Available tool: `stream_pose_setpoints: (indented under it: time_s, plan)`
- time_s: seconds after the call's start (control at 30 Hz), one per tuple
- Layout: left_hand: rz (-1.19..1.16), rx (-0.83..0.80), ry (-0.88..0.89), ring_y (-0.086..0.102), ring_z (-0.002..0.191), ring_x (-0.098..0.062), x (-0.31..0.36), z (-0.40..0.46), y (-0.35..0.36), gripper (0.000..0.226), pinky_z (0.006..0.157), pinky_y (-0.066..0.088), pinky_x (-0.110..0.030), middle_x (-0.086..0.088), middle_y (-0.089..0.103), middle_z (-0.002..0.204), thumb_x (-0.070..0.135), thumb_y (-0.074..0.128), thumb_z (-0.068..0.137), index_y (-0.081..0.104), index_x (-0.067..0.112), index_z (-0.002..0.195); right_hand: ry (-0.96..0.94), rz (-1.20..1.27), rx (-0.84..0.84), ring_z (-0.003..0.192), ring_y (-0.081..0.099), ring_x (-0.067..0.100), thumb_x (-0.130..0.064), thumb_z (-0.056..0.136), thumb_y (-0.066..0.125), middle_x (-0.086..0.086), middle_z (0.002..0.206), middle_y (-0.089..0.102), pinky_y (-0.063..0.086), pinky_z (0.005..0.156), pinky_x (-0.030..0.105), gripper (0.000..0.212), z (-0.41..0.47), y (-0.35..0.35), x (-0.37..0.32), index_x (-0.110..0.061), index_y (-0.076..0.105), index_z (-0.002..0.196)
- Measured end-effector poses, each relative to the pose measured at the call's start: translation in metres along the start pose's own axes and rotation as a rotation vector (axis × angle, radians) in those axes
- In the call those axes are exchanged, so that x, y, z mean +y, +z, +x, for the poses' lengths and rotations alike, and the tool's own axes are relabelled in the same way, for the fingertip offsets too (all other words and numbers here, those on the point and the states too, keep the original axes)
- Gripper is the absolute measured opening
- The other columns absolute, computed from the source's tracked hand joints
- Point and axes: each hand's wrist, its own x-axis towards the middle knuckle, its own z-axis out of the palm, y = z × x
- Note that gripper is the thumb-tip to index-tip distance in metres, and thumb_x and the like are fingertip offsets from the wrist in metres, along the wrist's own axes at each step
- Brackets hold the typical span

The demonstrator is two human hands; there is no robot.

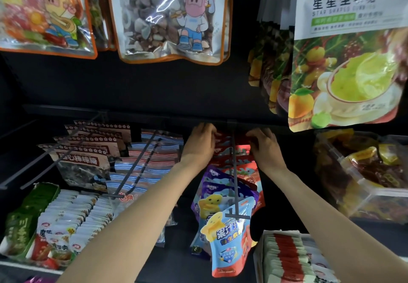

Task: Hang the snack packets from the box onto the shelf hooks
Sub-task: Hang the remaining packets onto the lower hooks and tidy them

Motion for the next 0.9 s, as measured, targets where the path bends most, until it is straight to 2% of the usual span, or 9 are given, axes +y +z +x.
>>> stream_pose_setpoints:
  time_s: [0.07, 0.1, 0.2, 0.27, 0.47, 0.6, 0.73, 0.8, 0.9]
  plan:
    - [0.073, -0.085, 0.148, 0.044, 0.124, -0.020, 0.004, 0.000, -0.003, 0.035, 0.101, 0.039, -0.030, -0.005, 0.045, 0.137, 0.018, 0.038, 0.100, 0.044, 0.011, 0.134, -0.091, -0.096, -0.111, 0.134, 0.034, 0.024, -0.005, 0.094, 0.049, 0.006, 0.142, 0.041, 0.039, 0.102, 0.035, 0.045, 0.000, -0.006, 0.002, -0.016, 0.046, 0.138]
    - [0.087, -0.152, 0.167, 0.039, 0.131, -0.019, 0.005, 0.000, -0.004, 0.040, 0.107, 0.035, -0.032, -0.005, 0.039, 0.144, 0.021, 0.036, 0.101, 0.038, 0.012, 0.140, -0.121, -0.129, -0.192, 0.138, 0.029, 0.022, -0.007, 0.094, 0.050, 0.003, 0.148, 0.035, 0.037, 0.106, 0.035, 0.052, -0.001, -0.010, 0.004, -0.019, 0.038, 0.144]
    - [0.131, -0.314, 0.107, 0.019, 0.143, -0.016, 0.001, 0.003, -0.006, 0.049, 0.116, 0.019, -0.032, -0.002, 0.020, 0.156, 0.029, 0.027, 0.103, 0.020, 0.014, 0.149, -0.111, -0.202, -0.409, 0.144, 0.019, 0.020, -0.019, 0.093, 0.057, -0.003, 0.158, 0.015, 0.032, 0.112, 0.036, 0.071, -0.002, -0.015, 0.004, -0.024, 0.017, 0.151]
    - [0.175, -0.358, 0.094, 0.012, 0.145, -0.014, 0.001, 0.003, -0.005, 0.050, 0.117, 0.014, -0.030, 0.000, 0.014, 0.158, 0.032, 0.023, 0.104, 0.017, 0.014, 0.150, -0.092, -0.241, -0.449, 0.144, 0.017, 0.020, -0.024, 0.091, 0.059, -0.006, 0.159, 0.008, 0.032, 0.112, 0.037, 0.079, -0.004, -0.014, 0.003, -0.026, 0.010, 0.152]
    - [0.109, -0.401, 0.036, 0.009, 0.145, -0.012, 0.003, 0.002, -0.006, 0.049, 0.116, 0.009, -0.026, 0.000, 0.011, 0.158, 0.030, 0.022, 0.104, 0.018, 0.012, 0.150, -0.092, -0.288, -0.448, 0.145, 0.015, 0.017, -0.021, 0.094, 0.056, -0.007, 0.160, 0.004, 0.030, 0.111, 0.033, 0.079, -0.004, -0.012, 0.006, -0.027, 0.004, 0.152]
    - [0.074, -0.433, 0.011, 0.006, 0.145, -0.010, 0.003, 0.001, -0.004, 0.048, 0.114, 0.004, -0.022, 0.001, 0.008, 0.159, 0.028, 0.021, 0.104, 0.018, 0.012, 0.150, -0.098, -0.261, -0.466, 0.145, 0.017, 0.018, -0.020, 0.094, 0.056, -0.002, 0.159, 0.011, 0.025, 0.113, 0.031, 0.076, 0.000, -0.013, 0.005, -0.025, 0.008, 0.152]
    - [-0.008, -0.397, 0.001, 0.014, 0.144, -0.014, 0.003, 0.000, -0.009, 0.046, 0.116, 0.012, -0.026, 0.003, 0.012, 0.158, 0.028, 0.028, 0.103, 0.028, 0.015, 0.147, -0.044, -0.067, -0.430, 0.143, 0.022, 0.020, -0.017, 0.098, 0.046, 0.004, 0.157, 0.021, 0.023, 0.115, 0.028, 0.058, -0.001, -0.024, -0.003, -0.020, 0.021, 0.150]
    - [-0.057, -0.322, -0.009, 0.026, 0.140, -0.015, 0.005, -0.005, -0.015, 0.042, 0.112, 0.021, -0.025, 0.000, 0.024, 0.154, 0.026, 0.032, 0.102, 0.037, 0.015, 0.142, -0.040, 0.046, -0.285, 0.138, 0.033, 0.020, -0.012, 0.099, 0.041, 0.006, 0.151, 0.034, 0.026, 0.109, 0.022, 0.047, -0.005, -0.029, -0.006, -0.018, 0.035, 0.146]
    - [-0.079, -0.210, -0.048, 0.050, 0.116, -0.019, 0.006, -0.016, -0.024, 0.028, 0.090, 0.037, -0.023, -0.007, 0.048, 0.128, 0.022, 0.040, 0.100, 0.053, 0.012, 0.123, -0.036, 0.191, -0.143, 0.113, 0.056, 0.014, -0.008, 0.096, 0.048, 0.005, 0.124, 0.059, 0.036, 0.088, 0.005, 0.033, -0.019, -0.035, -0.011, -0.013, 0.058, 0.128]
